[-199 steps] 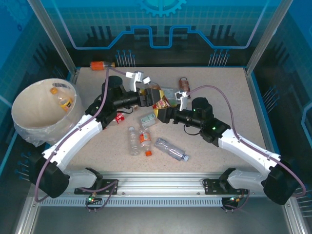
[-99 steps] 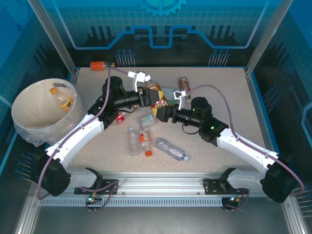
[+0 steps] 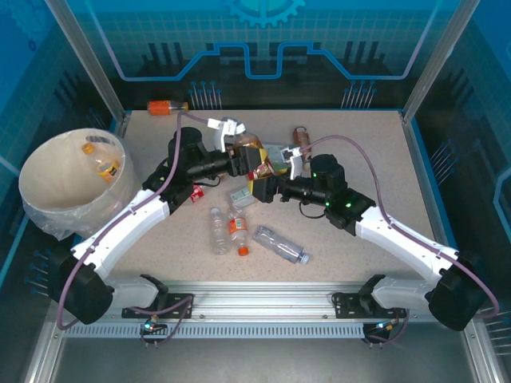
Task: Put the plastic bottles in the bin
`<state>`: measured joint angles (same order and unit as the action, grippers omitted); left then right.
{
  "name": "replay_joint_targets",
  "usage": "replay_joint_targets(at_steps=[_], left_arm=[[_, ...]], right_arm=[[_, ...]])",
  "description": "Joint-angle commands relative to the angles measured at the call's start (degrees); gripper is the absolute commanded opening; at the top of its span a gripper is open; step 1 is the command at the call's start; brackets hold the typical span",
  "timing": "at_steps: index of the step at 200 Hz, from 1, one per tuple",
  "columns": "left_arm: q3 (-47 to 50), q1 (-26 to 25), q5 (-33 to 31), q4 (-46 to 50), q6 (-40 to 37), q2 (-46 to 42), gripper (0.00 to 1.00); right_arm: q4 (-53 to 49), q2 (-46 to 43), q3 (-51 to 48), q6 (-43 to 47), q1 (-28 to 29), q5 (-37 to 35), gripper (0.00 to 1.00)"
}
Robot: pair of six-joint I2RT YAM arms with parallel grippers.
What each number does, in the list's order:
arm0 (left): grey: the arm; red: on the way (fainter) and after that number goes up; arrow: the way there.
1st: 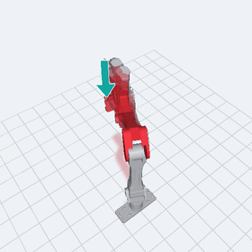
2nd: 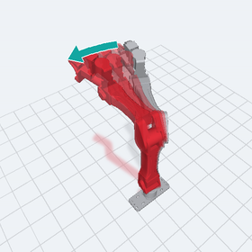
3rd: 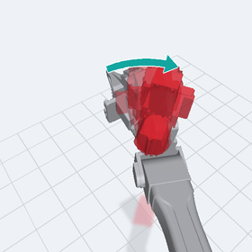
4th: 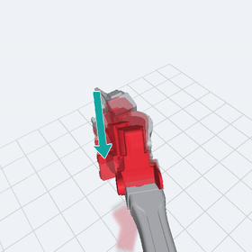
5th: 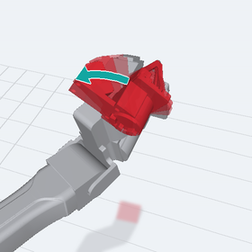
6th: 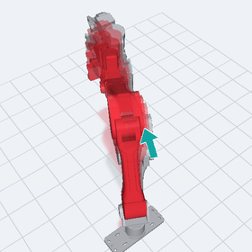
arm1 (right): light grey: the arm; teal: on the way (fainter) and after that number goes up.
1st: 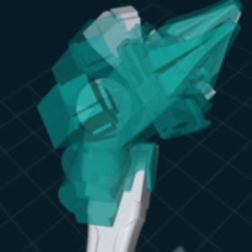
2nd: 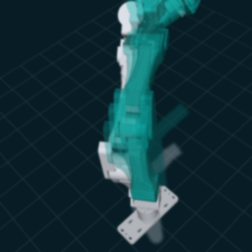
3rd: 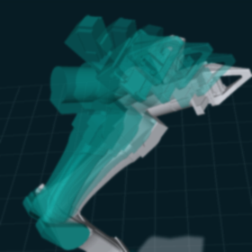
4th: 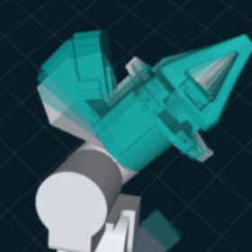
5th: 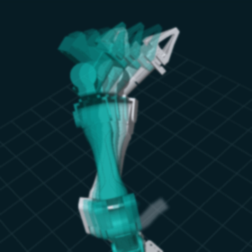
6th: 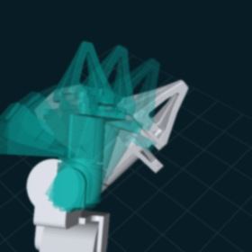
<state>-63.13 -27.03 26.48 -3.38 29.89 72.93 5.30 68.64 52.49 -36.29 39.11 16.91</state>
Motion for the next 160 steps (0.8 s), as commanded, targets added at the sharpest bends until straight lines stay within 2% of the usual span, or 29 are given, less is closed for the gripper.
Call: replay_joint_targets(at_steps=[1, 36, 66, 106, 137, 160], left_arm=[[-0.6, 0.0, -7.5, 4.7, -3.8, -2.6, 0.56], [-3.6, 0.2, -17.8, 13.3, -7.0, -3.9, 0.56], [-6.9, 0.4, -23.8, 19.4, -10.6, -5.2, 0.56], [-12.6, 0.6, -34.5, 29.2, -16.1, -8.0, 0.57], [-17.1, 0.7, -43.8, 36.0, -21.0, -10.5, 0.57], [-20.4, 1.2, -53.7, 40.4, -24.9, -11.6, 0.57]], right_arm=[[-5.4, -0.3, 3.8, 5.2, 0.9, -1.6, 1.0], [-11.5, -0.2, 6.0, 5.7, 0.8, -6.5, 1.0], [-10.2, 0.2, 4.7, 0.8, -1.2, -7.7, 1.0], [-11.0, 0.2, 3.8, 2.2, -1.5, -12.1, 1.0], [-11.6, 0.4, 3.7, 3.3, -2.1, -12.0, 1.0], [-11.1, 0.7, 3.7, 3.6, -2.6, -10.9, 1.0]])
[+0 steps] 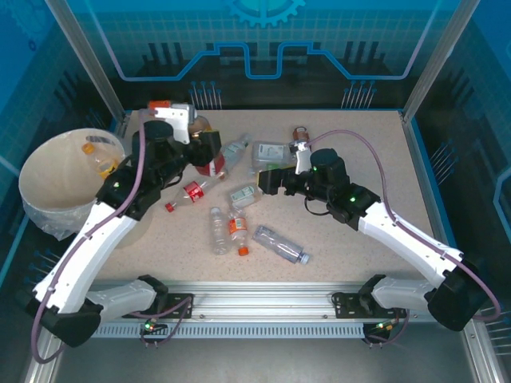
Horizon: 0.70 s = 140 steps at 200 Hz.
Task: Put the plastic bottles in the bin
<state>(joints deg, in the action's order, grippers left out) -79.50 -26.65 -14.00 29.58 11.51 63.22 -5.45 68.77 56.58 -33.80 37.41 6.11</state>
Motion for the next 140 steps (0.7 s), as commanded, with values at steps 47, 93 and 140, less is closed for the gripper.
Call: replay_joint_targets(at_steps=[47, 93, 140], left_arm=[[-9.0, 6.3, -29.0, 11.9, -12.9, -3.4, 0.58], [-6.4, 20.5, -35.9, 4.9, -23.1, -3.3, 0.57], [-3.5, 37.6, -28.1, 2.2, -19.6, -0.4, 0.57]], right_arm=[[1.6, 1.6, -0.5, -1.1, -1.8, 1.3, 1.0], [2.7, 1.9, -0.6, -3.1, -2.4, 2.1, 1.0], [2.2, 1.9, -0.7, -2.8, -2.4, 0.7, 1.0]])
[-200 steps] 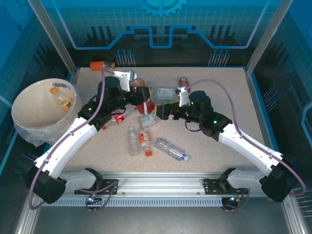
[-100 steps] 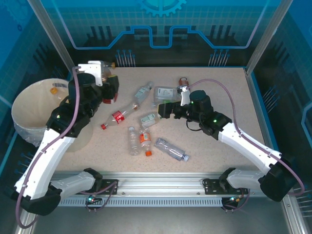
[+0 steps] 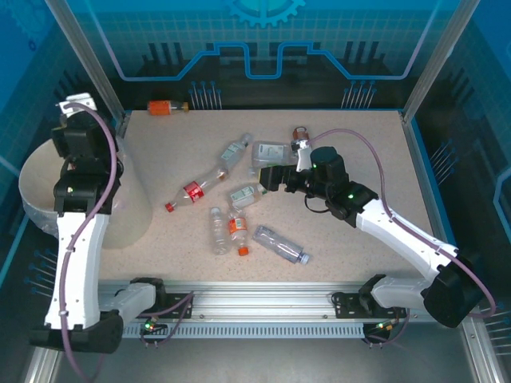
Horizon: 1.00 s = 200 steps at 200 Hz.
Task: Put the plastic bottles in the bin
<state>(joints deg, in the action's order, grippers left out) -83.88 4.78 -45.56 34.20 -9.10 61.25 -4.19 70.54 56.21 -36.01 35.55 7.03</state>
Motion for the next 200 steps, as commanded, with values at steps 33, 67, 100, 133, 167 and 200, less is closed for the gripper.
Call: replay_joint_targets(at_steps=[33, 67, 100, 133, 167, 200], left_arm=[[1.0, 17.4, 10.0, -1.4, 5.3, 3.9, 0.57], [3.7, 26.5, 13.0, -2.7, 9.3, 5.3, 0.58], [6.8, 31.4, 12.5, -4.4, 12.5, 7.1, 0.62], [7.1, 31.7, 12.3, -2.6, 14.8, 10.7, 0.63], [5.8, 31.9, 12.1, -0.6, 17.1, 13.9, 0.68], [4.0, 31.9, 13.4, 1.4, 20.0, 15.1, 0.78]], right_arm=[[-0.5, 0.5, 0.4, 0.1, -0.7, 0.2, 1.0], [-0.9, 0.9, 0.6, 0.1, -0.7, 0.4, 1.0], [-1.6, 1.6, 1.3, 0.7, -0.7, 1.0, 1.0], [-2.9, 2.1, 2.2, 1.0, -0.7, 1.3, 1.0], [-4.2, 2.0, 2.1, 0.8, -0.6, 1.2, 1.0], [-6.4, 1.4, 1.4, 1.0, -0.7, 1.5, 1.0]])
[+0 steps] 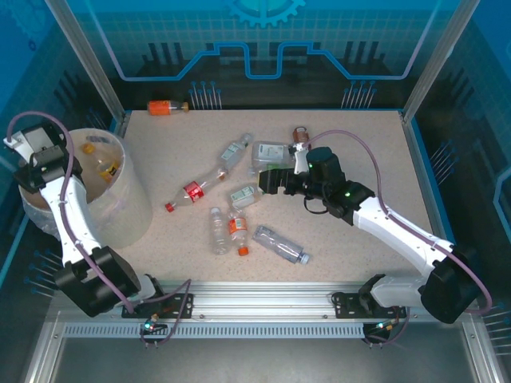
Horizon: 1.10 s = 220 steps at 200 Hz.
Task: Put the plastic bottles in the bin
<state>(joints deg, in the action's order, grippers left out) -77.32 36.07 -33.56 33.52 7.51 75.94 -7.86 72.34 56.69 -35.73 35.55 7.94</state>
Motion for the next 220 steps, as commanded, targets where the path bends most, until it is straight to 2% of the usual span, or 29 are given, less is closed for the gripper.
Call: replay_joint_targets(at_steps=[1, 40, 64, 84, 138, 154, 188, 220], left_arm=[[-2.6, 0.6, 1.5, 2.1, 3.4, 0.4, 0.79], [-4.9, -0.9, 4.4, 5.0, 4.8, 0.3, 0.98], [-7.2, -3.3, 4.3, 6.8, 5.6, -1.3, 0.99], [-8.8, -7.2, 4.7, 8.1, 5.8, -4.5, 0.99], [-11.1, -26.4, 3.7, 12.9, 7.0, -11.8, 0.99], [-12.0, -32.7, 6.3, 14.6, 6.4, -12.3, 0.99], [-13.6, -50.4, 12.0, 18.5, 3.1, -9.1, 0.99], [-14.3, -59.4, 19.8, 22.2, 1.1, -1.4, 0.99]], right_arm=[[-2.7, -0.4, 0.9, 0.7, -0.7, 0.6, 1.0], [-3.4, -4.0, -1.8, -0.3, -0.7, -2.4, 1.0], [-2.0, -7.3, -5.3, -0.8, -0.7, -5.4, 1.0], [-1.7, -9.1, -8.1, -0.8, -0.8, -7.7, 1.0], [-1.8, -10.4, -11.1, -4.1, -0.9, -12.4, 1.0], [-1.2, -11.0, -12.2, -5.3, -1.0, -13.5, 1.0], [-0.8, -12.9, -14.5, -6.6, -1.1, -14.7, 1.0], [-3.9, -14.2, -15.2, -7.4, -1.1, -15.7, 1.0]])
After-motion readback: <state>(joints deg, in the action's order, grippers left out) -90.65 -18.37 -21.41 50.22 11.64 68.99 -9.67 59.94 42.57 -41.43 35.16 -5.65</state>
